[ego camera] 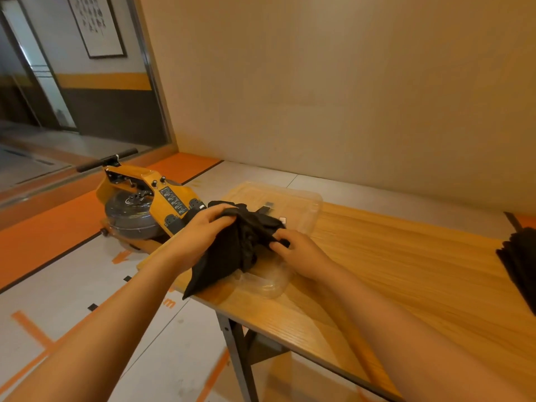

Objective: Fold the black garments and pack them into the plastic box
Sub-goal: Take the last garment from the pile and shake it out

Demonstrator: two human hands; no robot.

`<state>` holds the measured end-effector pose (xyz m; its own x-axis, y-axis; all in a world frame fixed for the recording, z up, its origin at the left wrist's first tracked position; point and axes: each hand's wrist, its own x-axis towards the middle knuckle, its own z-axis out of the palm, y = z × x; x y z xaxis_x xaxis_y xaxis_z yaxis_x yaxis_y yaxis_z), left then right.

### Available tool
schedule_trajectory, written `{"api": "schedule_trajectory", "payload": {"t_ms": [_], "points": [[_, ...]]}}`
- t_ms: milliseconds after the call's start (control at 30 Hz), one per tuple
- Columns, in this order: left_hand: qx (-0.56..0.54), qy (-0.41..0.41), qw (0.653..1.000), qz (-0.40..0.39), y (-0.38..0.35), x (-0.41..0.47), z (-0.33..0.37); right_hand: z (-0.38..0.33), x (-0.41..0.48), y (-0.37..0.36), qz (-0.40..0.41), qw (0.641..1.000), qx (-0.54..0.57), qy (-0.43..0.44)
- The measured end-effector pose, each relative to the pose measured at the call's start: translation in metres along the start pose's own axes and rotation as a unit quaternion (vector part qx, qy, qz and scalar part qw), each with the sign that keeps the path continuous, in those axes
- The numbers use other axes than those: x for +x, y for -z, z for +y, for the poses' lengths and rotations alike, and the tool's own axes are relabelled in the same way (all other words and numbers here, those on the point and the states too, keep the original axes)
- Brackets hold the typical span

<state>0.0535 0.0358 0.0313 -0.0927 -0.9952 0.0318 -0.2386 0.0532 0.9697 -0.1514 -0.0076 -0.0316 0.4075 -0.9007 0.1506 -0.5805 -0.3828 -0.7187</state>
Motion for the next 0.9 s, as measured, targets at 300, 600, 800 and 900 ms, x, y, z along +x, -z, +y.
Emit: {"api": "schedule_trajectory", "payload": {"t_ms": [300, 600, 800, 900], "points": [[0.104, -0.098, 0.990, 0.001, -0.053, 0.003, 0.073, -0.022, -0.062, 0.136, 0.173, 0.979, 0.106, 0.000], [0.311, -0.232, 0.918, -0.081, -0.124, 0.000, 0.166, -0.031, -0.178, 0.265, 0.267, 0.958, -0.102, 0.003], [0.379, -0.344, 0.859, -0.014, -0.136, -0.003, 0.198, -0.051, -0.239, 0.310, 0.319, 0.926, -0.202, -0.015], [0.417, -0.358, 0.835, 0.012, -0.133, -0.003, 0.199, -0.055, -0.251, 0.325, 0.354, 0.908, -0.224, -0.018]]}}
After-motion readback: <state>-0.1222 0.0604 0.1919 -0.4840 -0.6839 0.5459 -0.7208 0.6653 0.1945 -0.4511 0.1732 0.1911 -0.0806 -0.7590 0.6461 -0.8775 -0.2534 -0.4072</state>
